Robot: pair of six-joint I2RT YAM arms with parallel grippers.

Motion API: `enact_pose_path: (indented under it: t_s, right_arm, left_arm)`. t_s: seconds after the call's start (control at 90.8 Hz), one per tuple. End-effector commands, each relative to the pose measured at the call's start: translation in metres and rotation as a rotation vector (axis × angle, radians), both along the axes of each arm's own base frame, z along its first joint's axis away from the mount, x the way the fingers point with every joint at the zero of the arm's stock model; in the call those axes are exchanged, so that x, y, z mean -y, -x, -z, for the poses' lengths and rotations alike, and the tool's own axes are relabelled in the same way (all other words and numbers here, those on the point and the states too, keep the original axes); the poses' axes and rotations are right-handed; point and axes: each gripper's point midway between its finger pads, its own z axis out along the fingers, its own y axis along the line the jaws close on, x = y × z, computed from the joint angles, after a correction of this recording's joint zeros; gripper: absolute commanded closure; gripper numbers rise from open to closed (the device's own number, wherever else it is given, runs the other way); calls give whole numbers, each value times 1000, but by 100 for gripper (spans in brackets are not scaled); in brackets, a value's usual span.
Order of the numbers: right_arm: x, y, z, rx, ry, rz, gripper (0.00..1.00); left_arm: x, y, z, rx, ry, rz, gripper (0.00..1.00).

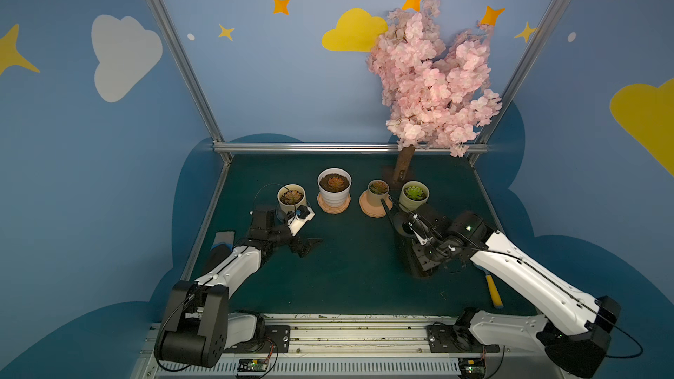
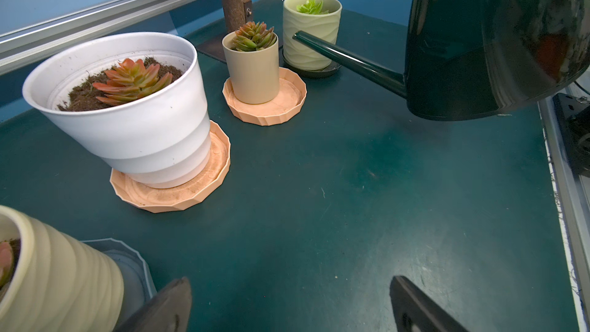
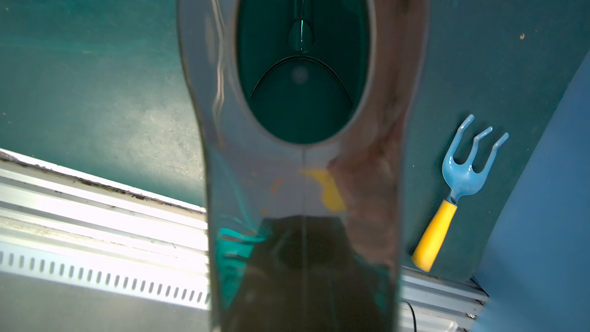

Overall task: Water the succulent around the soil edge
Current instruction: Water the soil of the potted plant with water.

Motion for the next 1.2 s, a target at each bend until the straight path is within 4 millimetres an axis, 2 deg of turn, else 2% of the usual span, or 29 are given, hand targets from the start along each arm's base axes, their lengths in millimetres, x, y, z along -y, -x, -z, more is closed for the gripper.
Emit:
enact_pose_path:
  t_s: [0.0,0.463,0.87,1.189]
  right_arm:
    - [7,3,-11,-12,27,-12,100]
    - [12,-2,-20,-19,75,-8,100]
    - [17,-5,-17,-75,132,-30,100]
    - [21,-9,-22,-77,141,-16,100]
  left_arm:
    - [3,7,4,-11,4,28,0]
    - [5,13,3,-2,7,46,0]
    - [7,15,8,-2,-8,59,0]
    - [10,19,13,6,-23,83,0]
